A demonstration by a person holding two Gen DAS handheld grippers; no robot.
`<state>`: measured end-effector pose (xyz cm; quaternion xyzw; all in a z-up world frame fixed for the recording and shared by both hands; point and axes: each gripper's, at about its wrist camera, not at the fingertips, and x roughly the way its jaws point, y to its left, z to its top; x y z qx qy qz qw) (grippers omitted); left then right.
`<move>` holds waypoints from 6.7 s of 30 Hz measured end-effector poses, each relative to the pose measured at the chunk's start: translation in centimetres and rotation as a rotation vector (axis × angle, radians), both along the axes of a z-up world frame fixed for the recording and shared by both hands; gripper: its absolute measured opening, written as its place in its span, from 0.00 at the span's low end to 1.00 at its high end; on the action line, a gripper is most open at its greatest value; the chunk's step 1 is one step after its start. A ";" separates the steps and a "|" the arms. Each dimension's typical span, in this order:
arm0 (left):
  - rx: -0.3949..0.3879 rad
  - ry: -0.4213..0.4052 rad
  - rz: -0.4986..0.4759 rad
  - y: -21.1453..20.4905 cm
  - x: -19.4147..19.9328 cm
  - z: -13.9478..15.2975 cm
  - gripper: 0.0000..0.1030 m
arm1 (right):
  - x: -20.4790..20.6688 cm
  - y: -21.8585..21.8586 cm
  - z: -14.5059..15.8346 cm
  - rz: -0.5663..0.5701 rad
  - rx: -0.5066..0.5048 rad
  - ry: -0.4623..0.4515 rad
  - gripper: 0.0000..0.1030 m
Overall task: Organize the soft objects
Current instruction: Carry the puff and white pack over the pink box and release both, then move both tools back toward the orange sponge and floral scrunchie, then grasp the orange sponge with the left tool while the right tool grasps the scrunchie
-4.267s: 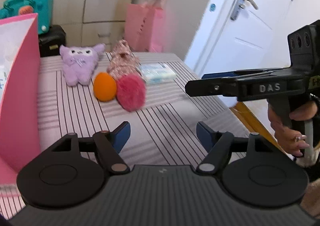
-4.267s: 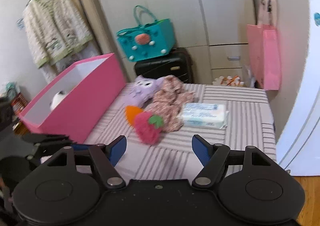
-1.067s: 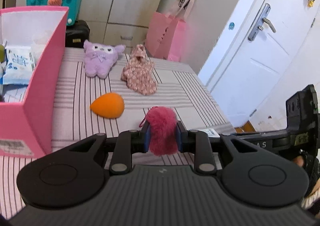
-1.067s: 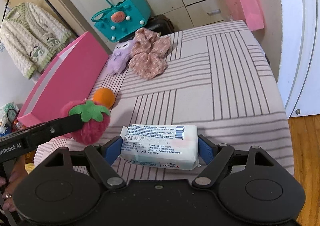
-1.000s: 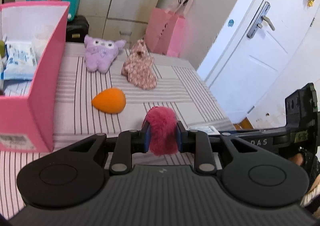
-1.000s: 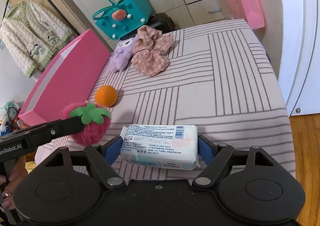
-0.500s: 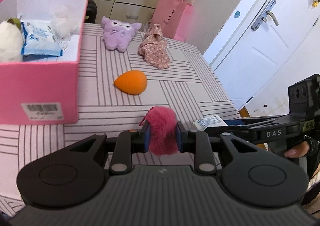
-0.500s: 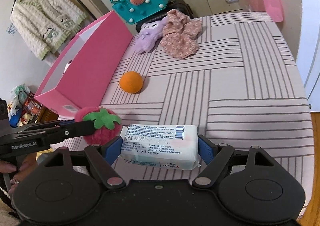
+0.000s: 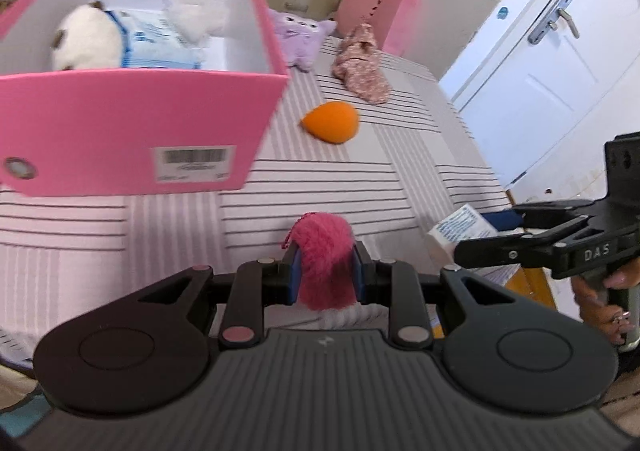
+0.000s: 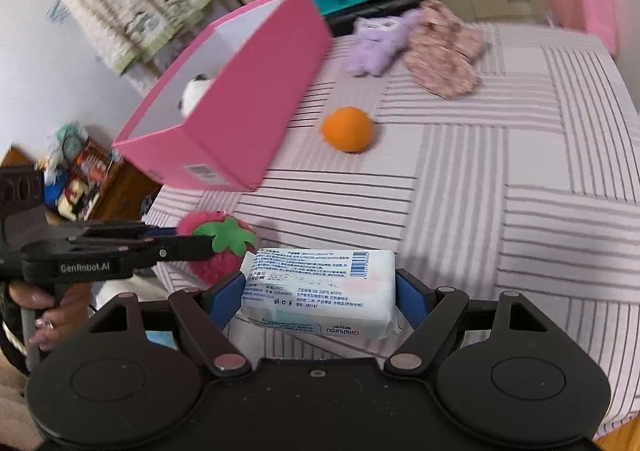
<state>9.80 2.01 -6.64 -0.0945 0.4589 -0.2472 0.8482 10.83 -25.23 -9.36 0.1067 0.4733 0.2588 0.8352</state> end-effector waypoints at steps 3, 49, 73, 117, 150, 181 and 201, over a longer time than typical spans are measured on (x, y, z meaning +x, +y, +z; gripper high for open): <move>0.017 0.022 -0.005 1.4 -0.7 0.7 0.23 | -0.5 2.0 0.8 0.065 -0.022 -0.006 0.81; -0.048 -0.118 0.152 9.8 12.4 3.9 0.24 | 14.5 18.6 8.4 0.420 -0.334 -0.485 0.81; 0.035 -0.169 0.156 9.6 10.4 4.4 0.46 | 11.6 15.6 8.0 0.363 -0.349 -0.647 0.87; 0.102 -0.177 -0.166 -1.9 -1.8 7.8 0.69 | -4.0 -5.1 8.9 0.004 -0.092 -0.434 0.87; 0.199 -0.486 -0.001 -11.7 2.6 -1.7 0.69 | 6.6 -7.8 -0.9 -0.100 -0.086 -0.364 0.87; 0.264 -0.443 0.204 -13.4 7.1 -5.9 0.57 | 19.4 -1.6 -2.8 -0.023 -0.291 -0.432 0.87; 0.162 -0.432 0.192 -12.5 6.8 -5.7 0.48 | 16.8 -3.5 -3.7 -0.094 -0.214 -0.436 0.15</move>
